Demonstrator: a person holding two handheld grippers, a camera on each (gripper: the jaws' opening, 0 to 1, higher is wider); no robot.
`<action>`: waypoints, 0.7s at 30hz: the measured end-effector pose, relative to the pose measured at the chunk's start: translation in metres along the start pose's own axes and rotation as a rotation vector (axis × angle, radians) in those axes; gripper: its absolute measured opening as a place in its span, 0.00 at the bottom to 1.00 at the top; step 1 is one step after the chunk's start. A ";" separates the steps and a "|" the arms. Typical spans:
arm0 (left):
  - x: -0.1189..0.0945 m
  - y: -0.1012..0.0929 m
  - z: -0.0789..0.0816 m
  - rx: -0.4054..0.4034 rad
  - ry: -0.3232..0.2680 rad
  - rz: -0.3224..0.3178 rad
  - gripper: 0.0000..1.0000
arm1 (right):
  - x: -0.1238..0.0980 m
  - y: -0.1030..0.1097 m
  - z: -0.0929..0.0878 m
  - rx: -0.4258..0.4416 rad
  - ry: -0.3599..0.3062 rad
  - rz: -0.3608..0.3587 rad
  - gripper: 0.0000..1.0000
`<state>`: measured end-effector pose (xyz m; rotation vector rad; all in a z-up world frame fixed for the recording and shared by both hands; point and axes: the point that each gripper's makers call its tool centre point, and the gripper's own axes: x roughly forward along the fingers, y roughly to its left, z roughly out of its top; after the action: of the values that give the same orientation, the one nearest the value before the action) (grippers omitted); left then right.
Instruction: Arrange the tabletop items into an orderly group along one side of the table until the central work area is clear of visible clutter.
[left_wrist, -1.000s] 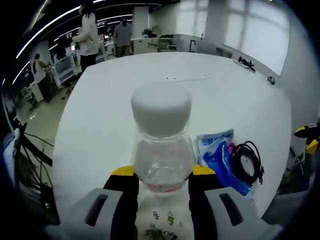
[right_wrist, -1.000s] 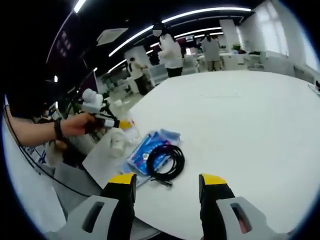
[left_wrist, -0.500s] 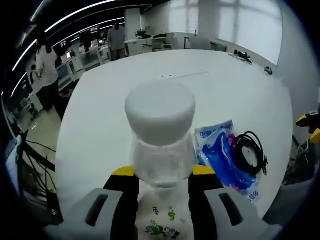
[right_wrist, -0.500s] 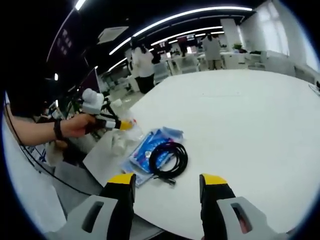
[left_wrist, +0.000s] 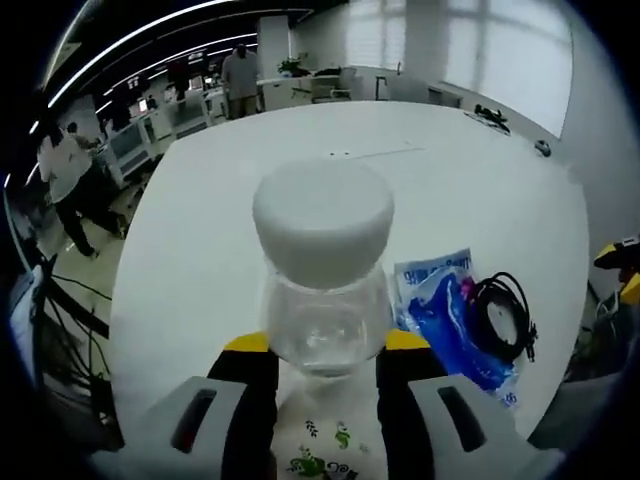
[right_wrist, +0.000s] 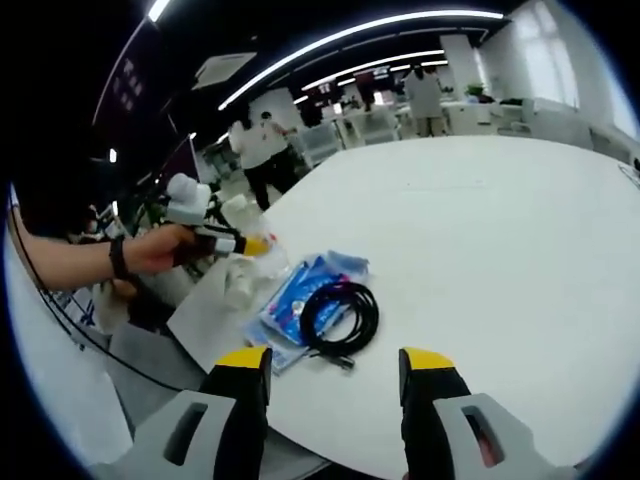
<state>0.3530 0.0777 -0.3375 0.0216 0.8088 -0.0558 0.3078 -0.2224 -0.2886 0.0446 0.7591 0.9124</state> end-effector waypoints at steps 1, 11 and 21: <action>0.000 0.000 0.001 -0.006 0.000 0.003 0.37 | 0.001 -0.001 0.000 -0.001 0.003 0.001 0.52; 0.014 0.012 0.010 -0.050 -0.023 0.033 0.37 | 0.000 -0.004 -0.003 0.006 0.011 0.001 0.51; 0.035 0.049 0.029 -0.120 -0.057 0.107 0.36 | -0.001 -0.012 -0.003 0.014 0.015 -0.010 0.51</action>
<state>0.4008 0.1244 -0.3434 -0.0499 0.7515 0.0925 0.3136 -0.2316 -0.2944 0.0458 0.7793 0.8988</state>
